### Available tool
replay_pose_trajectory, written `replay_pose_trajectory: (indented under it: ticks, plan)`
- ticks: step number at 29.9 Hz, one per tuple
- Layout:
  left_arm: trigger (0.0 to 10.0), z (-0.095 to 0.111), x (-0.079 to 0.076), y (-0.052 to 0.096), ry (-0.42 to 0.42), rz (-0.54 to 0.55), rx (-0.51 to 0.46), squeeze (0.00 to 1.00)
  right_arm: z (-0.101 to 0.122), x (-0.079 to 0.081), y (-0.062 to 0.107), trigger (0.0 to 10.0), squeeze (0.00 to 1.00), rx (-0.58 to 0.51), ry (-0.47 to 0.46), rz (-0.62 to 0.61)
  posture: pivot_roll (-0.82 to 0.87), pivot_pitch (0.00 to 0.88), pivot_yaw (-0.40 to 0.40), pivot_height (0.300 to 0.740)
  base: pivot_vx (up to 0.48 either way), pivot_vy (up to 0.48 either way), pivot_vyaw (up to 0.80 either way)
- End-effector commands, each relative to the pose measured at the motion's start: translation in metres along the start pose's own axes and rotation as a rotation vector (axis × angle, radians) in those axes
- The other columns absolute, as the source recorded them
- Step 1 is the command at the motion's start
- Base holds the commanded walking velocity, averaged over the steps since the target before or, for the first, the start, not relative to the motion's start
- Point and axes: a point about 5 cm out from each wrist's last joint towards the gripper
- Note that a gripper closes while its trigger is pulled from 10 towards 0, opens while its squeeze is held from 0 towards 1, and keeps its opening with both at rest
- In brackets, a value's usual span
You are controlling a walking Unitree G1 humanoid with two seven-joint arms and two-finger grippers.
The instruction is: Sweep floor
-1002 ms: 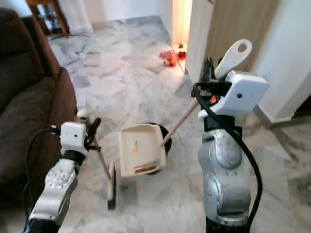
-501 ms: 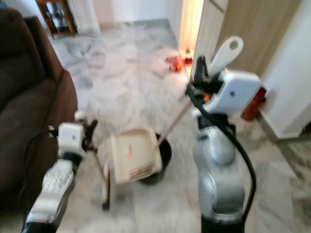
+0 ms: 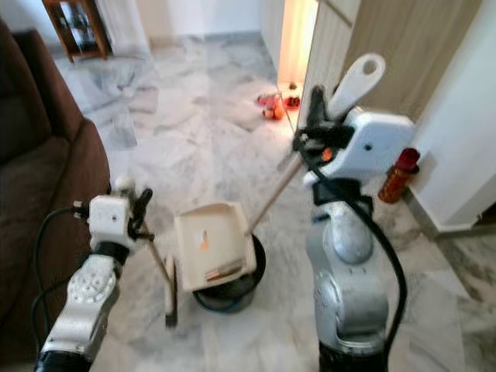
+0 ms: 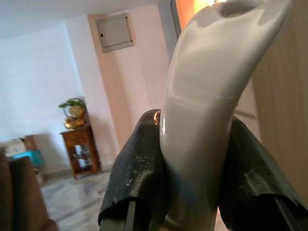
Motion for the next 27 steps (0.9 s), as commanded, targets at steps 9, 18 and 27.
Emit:
replay_pose_trajectory:
  ticks: [9,18,27]
  plan:
    - [10.0,0.006,0.001,0.0,-0.001,0.006,-0.04,0.0,0.016,0.009,-0.002,10.0,0.0,-0.092,0.015,0.048,0.07,0.087,0.053,0.74,0.0,0.0,0.0]
    - [10.0,0.007,0.0,0.0,0.001,0.002,-0.042,0.0,0.021,0.017,-0.003,10.0,0.0,-0.142,0.045,0.061,0.07,0.091,0.054,0.74,0.0,0.0,0.0]
    - [10.0,0.007,-0.001,0.001,0.005,-0.002,-0.043,0.0,0.02,0.033,0.002,10.0,0.0,-0.182,0.213,0.192,0.07,0.095,0.054,0.74,0.0,0.0,0.0]
Point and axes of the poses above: a point about 5 cm out from each wrist's last joint towards the gripper, its own y axis pointing back from the gripper into the wrist, its own z axis along the axis of the wrist's last joint, x = y × z, and after that the axes turned 7 degrees about -y, right-handed
